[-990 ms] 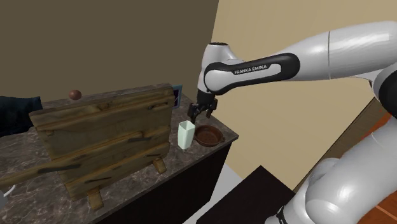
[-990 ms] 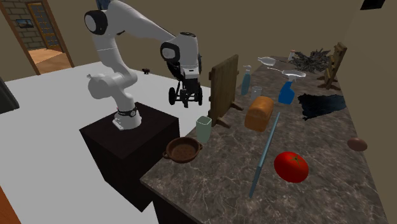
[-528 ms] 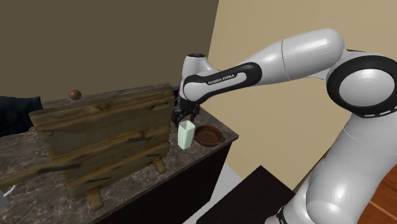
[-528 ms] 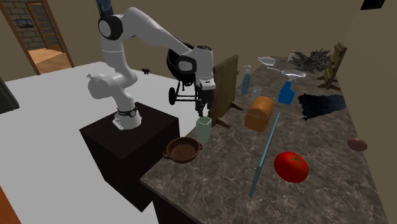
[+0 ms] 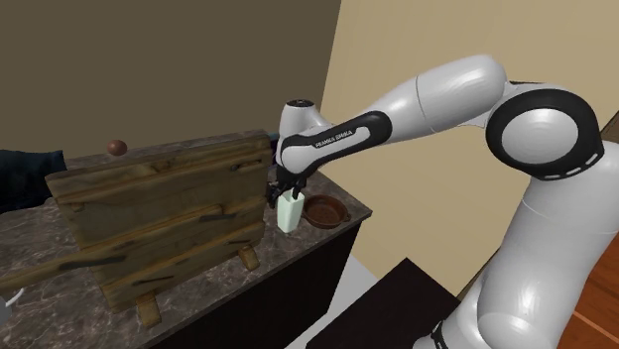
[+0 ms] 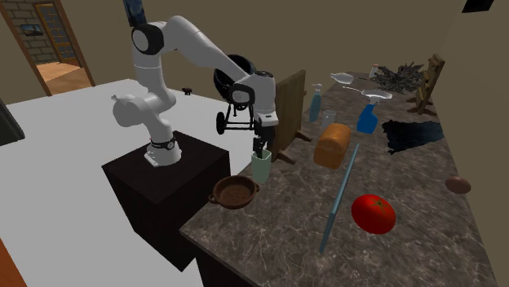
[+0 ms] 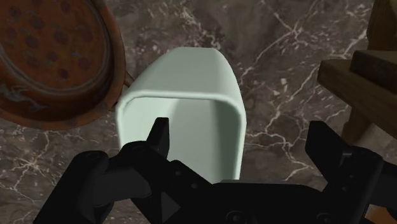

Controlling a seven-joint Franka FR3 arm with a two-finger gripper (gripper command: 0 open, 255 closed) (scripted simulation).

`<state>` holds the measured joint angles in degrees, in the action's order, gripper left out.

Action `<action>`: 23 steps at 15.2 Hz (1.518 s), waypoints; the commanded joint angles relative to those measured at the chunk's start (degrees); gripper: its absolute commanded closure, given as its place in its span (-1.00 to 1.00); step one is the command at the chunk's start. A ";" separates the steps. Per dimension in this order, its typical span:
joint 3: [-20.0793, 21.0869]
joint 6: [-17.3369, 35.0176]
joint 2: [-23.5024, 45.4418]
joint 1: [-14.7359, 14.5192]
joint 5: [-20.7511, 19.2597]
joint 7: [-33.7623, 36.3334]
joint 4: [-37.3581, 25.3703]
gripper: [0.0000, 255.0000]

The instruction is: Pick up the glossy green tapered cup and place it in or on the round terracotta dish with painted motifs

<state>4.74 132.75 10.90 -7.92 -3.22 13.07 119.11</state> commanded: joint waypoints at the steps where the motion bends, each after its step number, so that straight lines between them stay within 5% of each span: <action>1: -0.08 0.62 0.51 0.09 -0.06 -0.12 0.07 -1.00; 7: -0.08 0.61 0.51 0.09 -0.06 -0.12 0.07 -1.00; 8: -0.08 0.61 0.51 0.09 -0.06 -0.12 0.07 1.00; 23: 0.02 -3.57 -1.96 0.15 0.37 -0.49 -1.66 1.00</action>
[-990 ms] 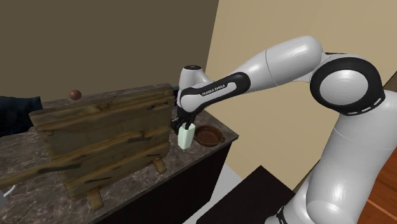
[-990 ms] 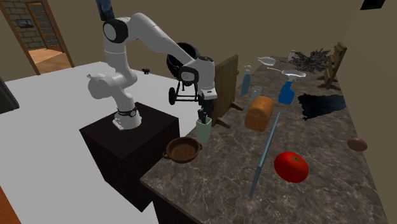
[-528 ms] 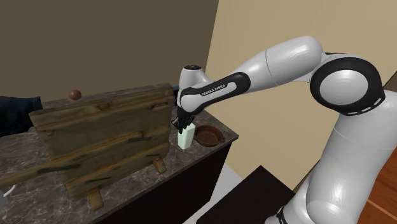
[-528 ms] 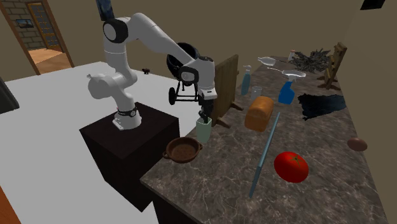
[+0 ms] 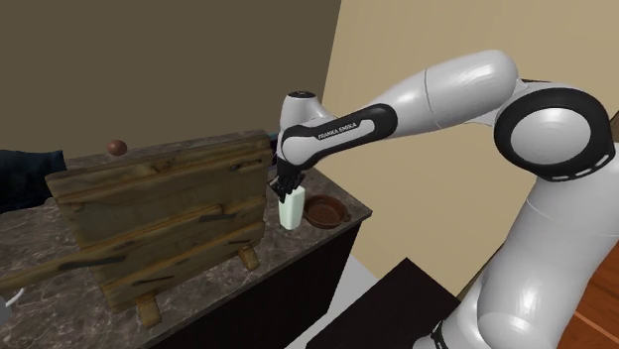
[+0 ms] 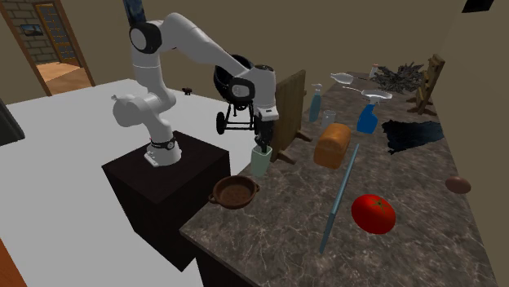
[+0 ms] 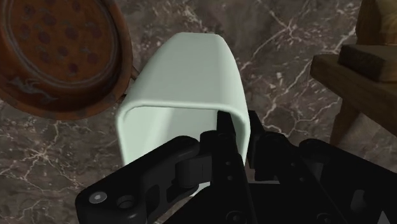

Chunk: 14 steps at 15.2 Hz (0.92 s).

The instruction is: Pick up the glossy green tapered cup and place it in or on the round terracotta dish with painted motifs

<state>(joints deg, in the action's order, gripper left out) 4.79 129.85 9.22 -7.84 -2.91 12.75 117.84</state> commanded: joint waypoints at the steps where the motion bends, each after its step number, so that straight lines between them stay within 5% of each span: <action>1: -0.02 -1.37 -0.66 0.08 0.13 -0.23 -0.72 1.00; 14: 0.07 -10.71 -4.57 0.14 0.78 -0.83 -6.17 1.00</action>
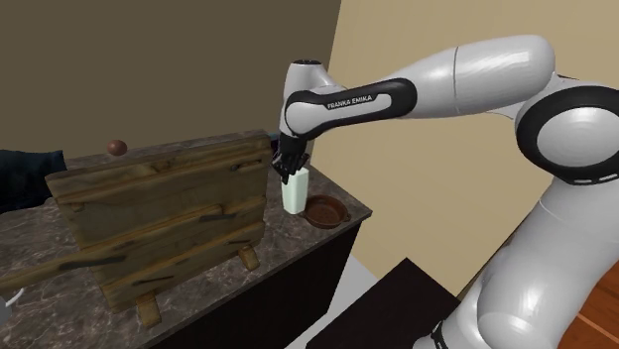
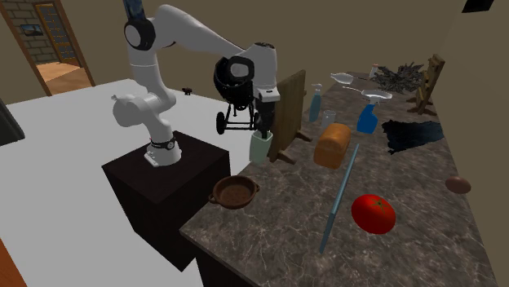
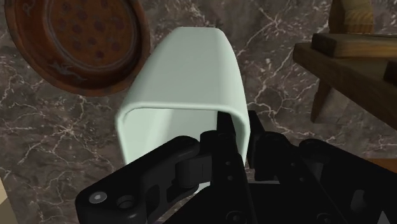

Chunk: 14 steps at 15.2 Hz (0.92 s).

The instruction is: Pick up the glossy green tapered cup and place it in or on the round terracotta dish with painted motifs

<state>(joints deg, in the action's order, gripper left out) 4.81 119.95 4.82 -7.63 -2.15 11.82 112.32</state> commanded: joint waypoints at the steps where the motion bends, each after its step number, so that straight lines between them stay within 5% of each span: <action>1: 0.07 -1.54 -0.38 -0.07 0.05 0.06 -1.16 1.00; 14: -6.00 -7.68 -8.91 6.03 1.15 -12.68 0.96 1.00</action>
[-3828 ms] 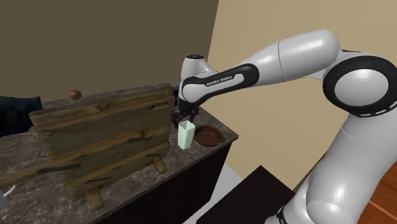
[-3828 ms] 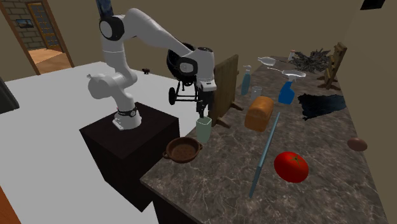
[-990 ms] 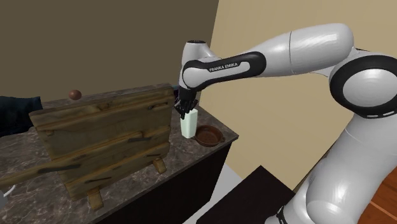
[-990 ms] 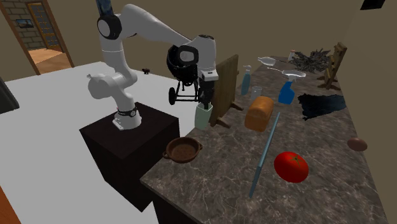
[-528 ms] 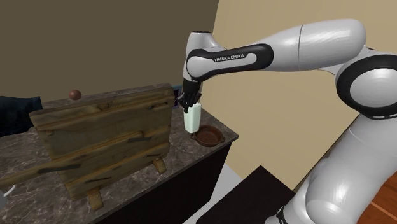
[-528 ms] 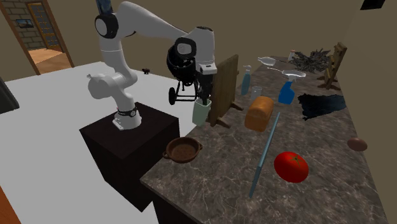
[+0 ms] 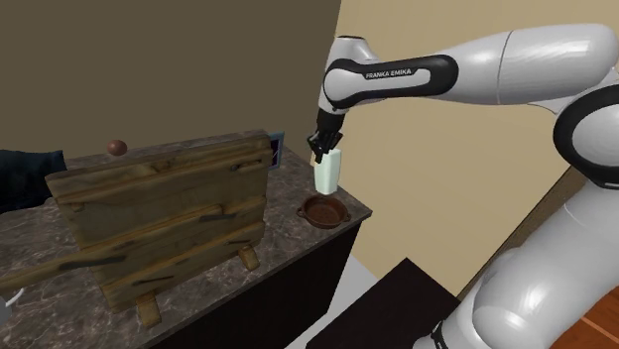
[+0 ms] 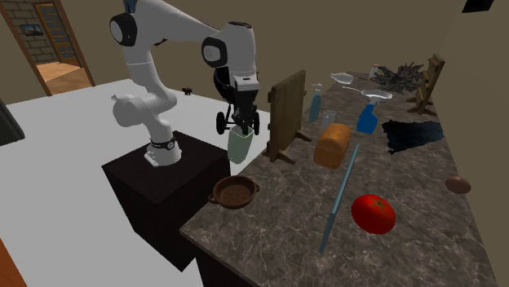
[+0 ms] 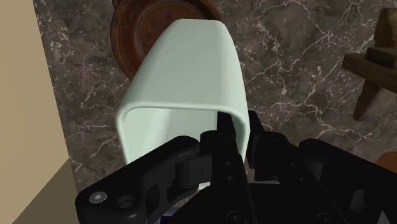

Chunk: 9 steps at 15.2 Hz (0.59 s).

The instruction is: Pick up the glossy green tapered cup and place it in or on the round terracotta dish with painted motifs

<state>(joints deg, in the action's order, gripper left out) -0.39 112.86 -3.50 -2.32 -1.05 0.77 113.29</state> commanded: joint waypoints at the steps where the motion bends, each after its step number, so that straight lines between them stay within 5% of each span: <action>1: -1.48 -1.15 -1.12 1.30 0.06 -2.90 -0.07 1.00; 9: -2.62 3.25 -0.93 2.23 0.06 -4.90 4.10 1.00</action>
<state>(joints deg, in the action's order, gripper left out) -3.04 115.28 -4.87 -0.07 -1.01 -4.17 117.07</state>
